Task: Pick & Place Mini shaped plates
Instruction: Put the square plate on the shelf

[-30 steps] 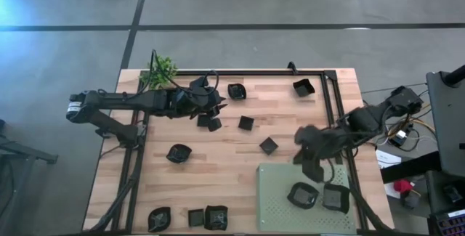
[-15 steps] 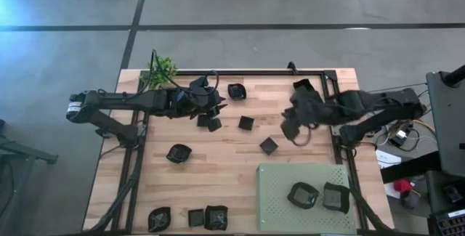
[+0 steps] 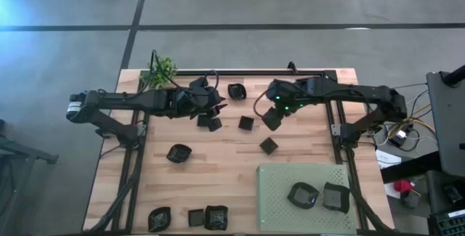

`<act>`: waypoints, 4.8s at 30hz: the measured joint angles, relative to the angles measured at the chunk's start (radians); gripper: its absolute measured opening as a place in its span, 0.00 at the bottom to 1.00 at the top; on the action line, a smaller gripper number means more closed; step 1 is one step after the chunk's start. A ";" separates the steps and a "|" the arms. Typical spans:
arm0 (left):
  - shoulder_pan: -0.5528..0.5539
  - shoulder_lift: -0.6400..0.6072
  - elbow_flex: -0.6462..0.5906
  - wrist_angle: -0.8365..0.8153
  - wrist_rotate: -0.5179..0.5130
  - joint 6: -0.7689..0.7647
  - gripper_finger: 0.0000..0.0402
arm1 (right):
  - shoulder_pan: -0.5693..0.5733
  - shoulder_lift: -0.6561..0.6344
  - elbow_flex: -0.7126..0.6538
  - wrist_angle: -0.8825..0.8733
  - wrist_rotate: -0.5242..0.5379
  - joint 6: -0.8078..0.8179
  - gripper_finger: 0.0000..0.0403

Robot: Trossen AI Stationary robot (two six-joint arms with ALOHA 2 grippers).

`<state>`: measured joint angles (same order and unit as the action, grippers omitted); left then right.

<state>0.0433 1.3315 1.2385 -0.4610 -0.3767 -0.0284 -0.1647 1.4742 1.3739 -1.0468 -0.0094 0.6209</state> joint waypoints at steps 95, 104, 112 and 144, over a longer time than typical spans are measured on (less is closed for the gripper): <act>0.001 0.000 0.000 0.000 -0.028 -0.081 0.23 | -0.026 0.162 -0.398 0.375 -0.150 0.109 0.21; 0.001 0.000 0.000 0.000 -0.028 -0.091 0.23 | -0.024 0.155 -0.398 0.378 -0.148 0.132 0.27; 0.001 0.000 0.000 0.000 -0.028 -0.106 0.23 | -0.021 0.190 -0.424 0.385 -0.144 0.104 0.29; 0.001 0.000 0.000 -0.001 -0.028 -0.107 0.23 | -0.021 0.197 -0.449 0.478 -0.201 0.059 0.24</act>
<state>0.0444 1.3316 1.2385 -0.4618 -0.4049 -0.1352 -0.1856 1.6711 0.9245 -0.5692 -0.2100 0.6798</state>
